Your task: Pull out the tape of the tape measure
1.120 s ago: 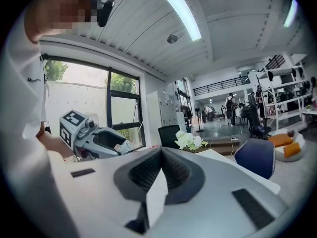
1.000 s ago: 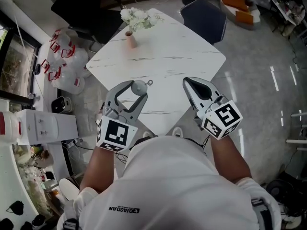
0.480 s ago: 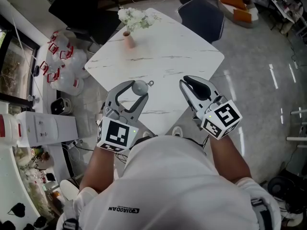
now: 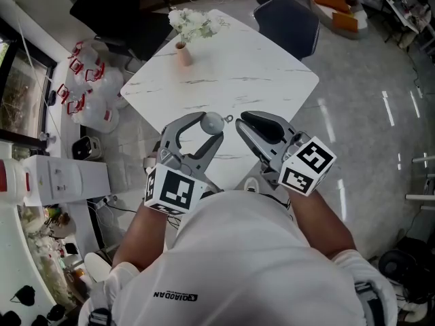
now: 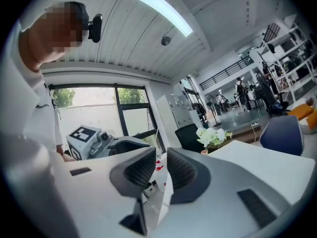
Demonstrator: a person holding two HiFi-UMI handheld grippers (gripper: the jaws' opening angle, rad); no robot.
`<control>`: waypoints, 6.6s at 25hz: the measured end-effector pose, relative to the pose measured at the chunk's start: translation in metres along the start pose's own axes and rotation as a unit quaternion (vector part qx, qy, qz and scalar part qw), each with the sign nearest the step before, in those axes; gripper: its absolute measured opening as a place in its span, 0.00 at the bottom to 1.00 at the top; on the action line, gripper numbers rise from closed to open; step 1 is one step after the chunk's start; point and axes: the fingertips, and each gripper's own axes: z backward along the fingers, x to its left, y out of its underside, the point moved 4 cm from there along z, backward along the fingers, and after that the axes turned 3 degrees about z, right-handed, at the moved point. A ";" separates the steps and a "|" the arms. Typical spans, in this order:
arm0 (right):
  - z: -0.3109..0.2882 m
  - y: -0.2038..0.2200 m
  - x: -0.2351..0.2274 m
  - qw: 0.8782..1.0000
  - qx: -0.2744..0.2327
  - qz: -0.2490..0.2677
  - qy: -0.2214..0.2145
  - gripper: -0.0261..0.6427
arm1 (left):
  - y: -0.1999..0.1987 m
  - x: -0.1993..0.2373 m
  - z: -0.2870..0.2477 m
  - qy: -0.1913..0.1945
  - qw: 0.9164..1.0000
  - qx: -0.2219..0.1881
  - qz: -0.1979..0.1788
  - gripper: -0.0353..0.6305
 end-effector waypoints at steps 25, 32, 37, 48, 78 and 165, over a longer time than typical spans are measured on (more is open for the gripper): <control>-0.001 0.005 0.007 0.999 0.013 0.031 -0.012 0.07 | -0.007 -0.009 -0.006 0.016 1.000 -0.005 -0.014 0.39; 0.000 0.004 0.007 0.997 0.021 0.068 0.001 0.06 | -0.004 -0.007 -0.007 0.016 1.000 -0.005 -0.020 0.39; 0.009 0.000 -0.007 0.997 0.018 0.065 0.032 0.06 | 0.006 0.008 -0.003 -0.010 1.000 0.010 -0.009 0.39; 0.018 -0.003 -0.022 0.996 0.013 0.068 0.056 0.06 | 0.012 0.018 0.000 -0.021 1.000 0.010 -0.002 0.39; 0.054 -0.010 -0.069 0.988 0.010 0.067 0.141 0.06 | 0.026 0.068 0.021 -0.075 0.997 0.030 0.022 0.39; 0.018 0.257 -0.191 0.928 0.280 -0.062 0.238 0.06 | 0.317 0.014 -0.087 0.028 0.935 0.285 0.211 0.39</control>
